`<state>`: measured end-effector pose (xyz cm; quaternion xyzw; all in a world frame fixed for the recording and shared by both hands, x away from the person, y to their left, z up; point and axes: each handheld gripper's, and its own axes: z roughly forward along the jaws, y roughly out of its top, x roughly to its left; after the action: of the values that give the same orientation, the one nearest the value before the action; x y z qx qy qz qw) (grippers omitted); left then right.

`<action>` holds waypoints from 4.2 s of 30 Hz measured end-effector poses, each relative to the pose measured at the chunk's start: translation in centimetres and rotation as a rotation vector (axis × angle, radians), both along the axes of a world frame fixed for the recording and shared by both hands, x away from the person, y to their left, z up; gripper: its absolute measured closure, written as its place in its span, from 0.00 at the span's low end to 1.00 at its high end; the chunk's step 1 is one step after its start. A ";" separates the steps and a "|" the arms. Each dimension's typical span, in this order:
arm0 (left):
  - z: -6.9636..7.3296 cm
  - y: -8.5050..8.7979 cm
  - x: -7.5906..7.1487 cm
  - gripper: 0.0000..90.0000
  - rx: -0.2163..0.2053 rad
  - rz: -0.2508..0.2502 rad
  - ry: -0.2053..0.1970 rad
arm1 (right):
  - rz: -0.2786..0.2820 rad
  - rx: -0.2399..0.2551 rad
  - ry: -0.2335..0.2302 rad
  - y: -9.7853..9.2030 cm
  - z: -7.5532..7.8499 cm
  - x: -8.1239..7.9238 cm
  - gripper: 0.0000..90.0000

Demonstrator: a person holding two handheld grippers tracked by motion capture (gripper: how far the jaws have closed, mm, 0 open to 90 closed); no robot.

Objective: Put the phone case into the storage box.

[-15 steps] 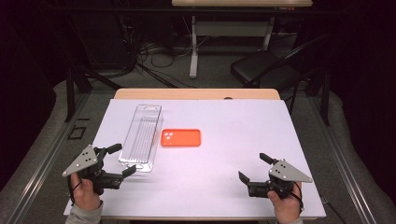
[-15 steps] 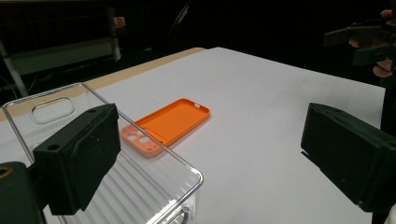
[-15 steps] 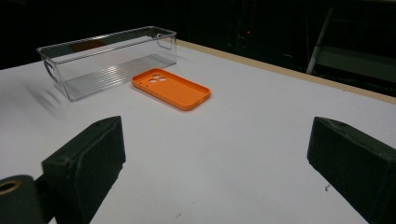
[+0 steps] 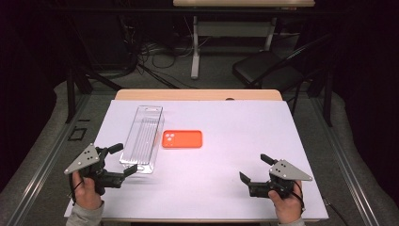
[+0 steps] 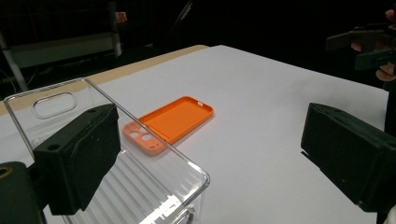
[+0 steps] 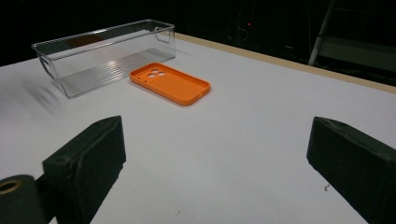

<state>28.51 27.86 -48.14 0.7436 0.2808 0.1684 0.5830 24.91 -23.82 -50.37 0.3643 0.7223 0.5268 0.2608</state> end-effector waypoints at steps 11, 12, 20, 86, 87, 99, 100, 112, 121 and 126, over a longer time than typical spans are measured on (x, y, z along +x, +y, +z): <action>0.4 0.3 0.4 0.06 -0.018 0.024 0.020 | 0.006 -0.013 0.023 0.4 0.0 0.3 0.05; 0.5 0.3 0.5 0.06 -0.017 0.014 0.025 | 0.009 -0.014 0.023 0.4 0.0 0.3 0.05; 1.2 -0.3 1.6 0.06 0.004 -0.008 0.053 | 0.008 -0.018 0.055 0.4 0.5 1.2 0.05; 4.8 -5.7 12.8 0.06 0.085 0.049 0.257 | 0.081 -0.196 0.368 7.8 5.1 15.0 0.00; 4.8 -5.7 12.9 0.06 0.096 0.058 0.255 | 0.083 -0.196 0.367 7.9 5.1 15.2 0.00; 4.3 -5.5 13.4 0.03 0.068 0.085 0.298 | 0.062 -0.249 0.436 9.7 4.9 16.9 0.00; 4.3 -5.5 13.4 0.03 0.068 0.085 0.298 | 0.062 -0.256 0.436 9.8 4.9 17.0 0.00; 4.5 -4.9 13.0 0.02 0.095 0.108 0.272 | 0.073 -0.291 0.457 11.5 4.6 18.6 0.05; 4.6 -4.9 12.7 0.03 0.104 0.103 0.264 | 0.069 -0.314 0.468 12.9 4.1 19.9 0.15; 4.8 -4.7 12.5 0.03 0.098 0.104 0.260 | 0.080 -0.347 0.465 13.8 3.5 20.3 0.20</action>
<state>41.05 23.18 -43.39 0.7711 0.3837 0.1142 0.4951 45.18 -10.06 -46.89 0.3963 0.8559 0.3075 0.1259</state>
